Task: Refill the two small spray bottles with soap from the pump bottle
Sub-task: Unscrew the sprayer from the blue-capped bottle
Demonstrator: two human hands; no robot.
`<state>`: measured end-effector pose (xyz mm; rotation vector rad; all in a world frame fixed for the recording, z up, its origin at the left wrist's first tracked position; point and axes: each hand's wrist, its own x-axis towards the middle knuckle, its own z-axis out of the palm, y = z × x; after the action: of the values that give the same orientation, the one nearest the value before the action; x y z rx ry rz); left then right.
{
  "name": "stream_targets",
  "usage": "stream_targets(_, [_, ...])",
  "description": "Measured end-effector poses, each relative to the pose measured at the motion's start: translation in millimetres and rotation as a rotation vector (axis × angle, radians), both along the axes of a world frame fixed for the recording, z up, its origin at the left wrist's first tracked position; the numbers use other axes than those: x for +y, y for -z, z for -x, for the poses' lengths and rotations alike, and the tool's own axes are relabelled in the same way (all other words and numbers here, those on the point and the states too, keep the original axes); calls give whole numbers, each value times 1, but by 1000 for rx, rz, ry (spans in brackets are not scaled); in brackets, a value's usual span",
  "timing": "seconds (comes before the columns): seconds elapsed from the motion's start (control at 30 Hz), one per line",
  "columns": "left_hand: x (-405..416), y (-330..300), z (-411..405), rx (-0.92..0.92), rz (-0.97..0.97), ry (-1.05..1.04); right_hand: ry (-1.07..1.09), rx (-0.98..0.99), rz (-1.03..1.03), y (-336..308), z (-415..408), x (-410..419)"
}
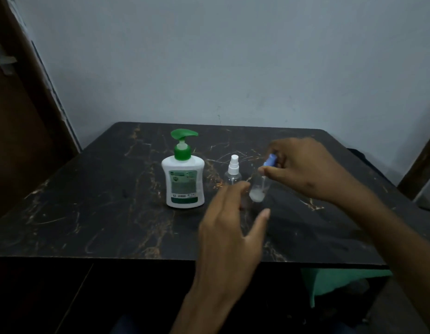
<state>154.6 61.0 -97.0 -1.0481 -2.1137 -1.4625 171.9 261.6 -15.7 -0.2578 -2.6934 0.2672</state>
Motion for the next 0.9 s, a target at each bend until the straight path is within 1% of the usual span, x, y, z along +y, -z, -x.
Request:
stream_targets(0.13, [24,3,-13,40,79,-71,4,9,83,-19,-32,-20])
stream_targets(0.2, [28,6,-15,50,49,-98,1,-12,127,-16,-40,-27])
stream_targets(0.27, [28,9,-12,-2,23,-74,-32,-13,196,-10,-46,-26])
stream_targets(0.33, [24,10,-8,-138,-28,24,-109,-21,266,-6,-49,-22])
stream_targets(0.43, [15,7,0,-312,-72,226,-296,-157,471,-10,-51,-16])
stream_targets(0.5, [7,7,7,-349,-56,298,-436,-242,496,-16,-53,-12])
stream_targets(0.57, [0,8,15,-366,-55,307,-547,-255,500,-23,-55,-11])
stream_targets(0.6, [-3,9,17,-363,-49,302,-569,-254,515,-25,-56,-12])
stream_targets(0.67, [-6,9,18,-357,-37,297,-543,-199,477,-26,-52,-16])
stream_targets(0.73, [-7,9,17,-369,-44,293,-423,-146,267,-19,-45,-24])
stream_targets(0.77, [-7,10,17,-379,-51,288,-367,-142,147,-17,-42,-29])
stream_targets(0.8, [-7,11,18,-387,-53,285,-329,-151,70,-16,-39,-34])
stream_targets(0.83, [-8,12,18,-388,-49,287,-310,-171,42,-16,-37,-38])
stream_targets(0.9, [-10,13,21,-394,-39,317,-328,-203,82,-20,-37,-42])
